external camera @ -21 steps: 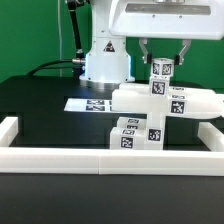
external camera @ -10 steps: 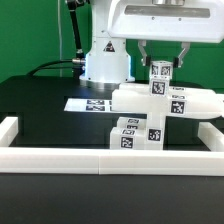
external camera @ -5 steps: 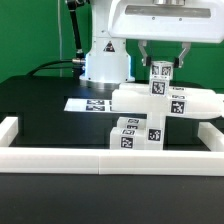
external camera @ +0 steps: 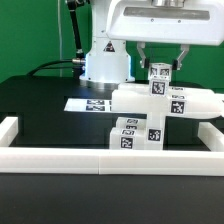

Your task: Assemble chair

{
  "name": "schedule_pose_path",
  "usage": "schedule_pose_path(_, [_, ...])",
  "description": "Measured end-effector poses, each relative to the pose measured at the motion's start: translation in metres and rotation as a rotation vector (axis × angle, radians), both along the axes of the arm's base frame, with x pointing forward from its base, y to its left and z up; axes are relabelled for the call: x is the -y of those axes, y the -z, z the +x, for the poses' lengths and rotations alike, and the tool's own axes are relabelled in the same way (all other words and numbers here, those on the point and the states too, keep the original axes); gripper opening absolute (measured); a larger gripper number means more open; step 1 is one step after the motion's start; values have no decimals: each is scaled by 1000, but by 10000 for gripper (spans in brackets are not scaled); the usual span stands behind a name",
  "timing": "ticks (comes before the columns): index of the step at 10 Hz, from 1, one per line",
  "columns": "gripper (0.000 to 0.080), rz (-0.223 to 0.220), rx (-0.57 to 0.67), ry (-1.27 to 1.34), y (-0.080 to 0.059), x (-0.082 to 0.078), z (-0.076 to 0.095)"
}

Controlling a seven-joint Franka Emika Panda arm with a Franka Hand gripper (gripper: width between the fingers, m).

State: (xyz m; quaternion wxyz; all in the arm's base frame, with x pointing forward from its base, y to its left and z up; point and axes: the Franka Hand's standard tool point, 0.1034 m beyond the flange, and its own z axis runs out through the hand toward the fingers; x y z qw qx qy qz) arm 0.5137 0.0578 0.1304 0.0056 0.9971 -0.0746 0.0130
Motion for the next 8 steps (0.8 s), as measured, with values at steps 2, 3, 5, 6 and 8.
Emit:
schedule_pose_path(2, [397,0,0,0,0,0,0])
schedule_pose_path(3, [397,0,0,0,0,0,0])
schedule_pose_path(5, [397,-2,0,-1,1,0,0])
schedule_pose_path(6, [397,-4,0,-2,3,0,0])
schedule_pose_path(8, [397,-9,3,-4,6,0,0])
